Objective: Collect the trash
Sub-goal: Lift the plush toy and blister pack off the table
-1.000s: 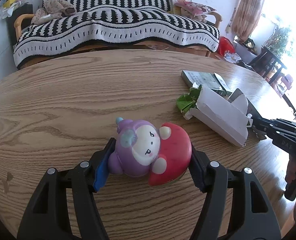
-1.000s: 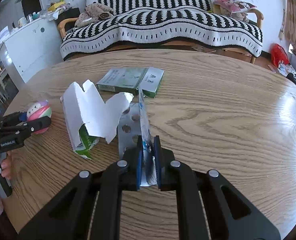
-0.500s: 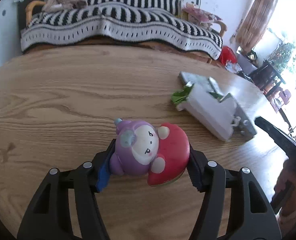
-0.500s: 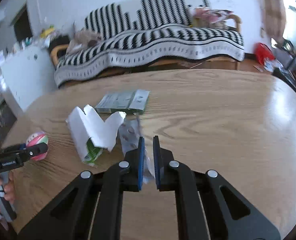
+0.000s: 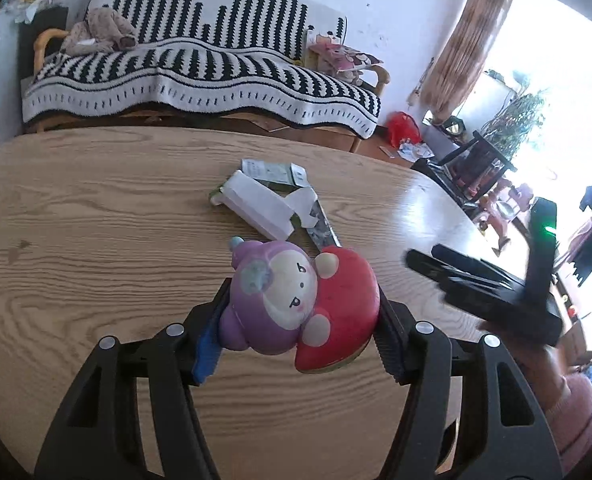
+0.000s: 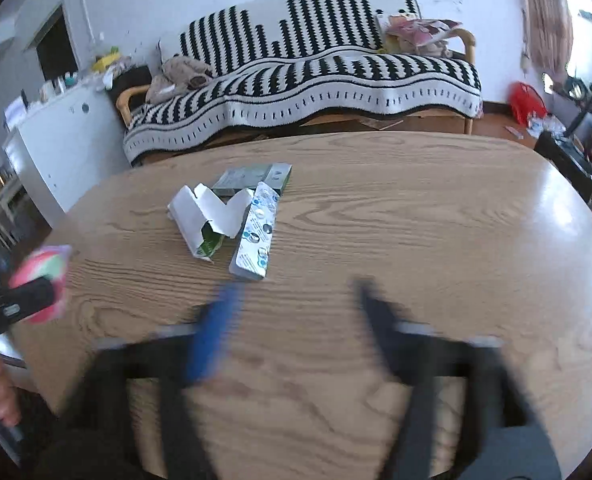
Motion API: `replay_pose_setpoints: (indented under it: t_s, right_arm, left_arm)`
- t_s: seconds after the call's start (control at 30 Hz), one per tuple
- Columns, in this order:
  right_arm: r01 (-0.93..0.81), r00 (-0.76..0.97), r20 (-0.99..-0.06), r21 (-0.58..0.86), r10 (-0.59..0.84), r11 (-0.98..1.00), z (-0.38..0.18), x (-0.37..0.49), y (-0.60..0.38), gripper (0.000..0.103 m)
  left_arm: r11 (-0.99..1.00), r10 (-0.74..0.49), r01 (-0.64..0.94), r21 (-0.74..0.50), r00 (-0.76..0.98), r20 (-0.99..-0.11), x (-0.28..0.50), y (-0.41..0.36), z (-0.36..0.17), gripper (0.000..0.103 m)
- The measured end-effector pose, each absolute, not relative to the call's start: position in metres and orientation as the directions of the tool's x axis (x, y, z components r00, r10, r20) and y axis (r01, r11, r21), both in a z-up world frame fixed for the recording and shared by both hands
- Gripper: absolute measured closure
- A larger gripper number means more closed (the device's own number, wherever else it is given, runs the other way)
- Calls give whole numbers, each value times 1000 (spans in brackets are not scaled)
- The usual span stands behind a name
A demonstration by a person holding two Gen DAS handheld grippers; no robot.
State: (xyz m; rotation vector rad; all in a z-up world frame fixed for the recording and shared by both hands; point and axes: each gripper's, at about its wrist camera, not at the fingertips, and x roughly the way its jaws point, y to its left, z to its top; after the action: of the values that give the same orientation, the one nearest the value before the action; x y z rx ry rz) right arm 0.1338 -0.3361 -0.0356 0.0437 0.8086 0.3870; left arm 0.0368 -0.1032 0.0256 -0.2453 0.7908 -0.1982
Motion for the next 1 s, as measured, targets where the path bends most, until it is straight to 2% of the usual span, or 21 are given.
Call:
replay_pose_setpoints:
  t_s: [0.07,0.33,0.4,0.57,0.6,1.0]
  right_arm:
    - [-324,611,-705,194,361,926,-41,145,-322,29]
    - [-358,533,-770,171,351,918,-73,200,-266,57]
    - [-343,523,-779,180,346,922,-79,211,-263,76]
    - [-307,530,-763,234,370,923,-81,220,-277,80]
    - [-302,536,-757,241,374,922,-81,219,-281,99]
    - [-273,604,-694,281,392,920,-42,156,-350,99]
  left_arm:
    - [959,-244,68,-277,698,-673,31,-95,32,41]
    - [964,-198,12,-265,698,-688,27,-59,32,40]
    - [965,-193,8,-261,694,-694,27,-54,29,40]
    - [964,-182,-14,-264,692,-698,24,-46,26,40]
    - [961,-187,-18,-274,690,-700,24,-47,24,40]
    - [961,-242,74,-266,686,-686,12,-95,40,40]
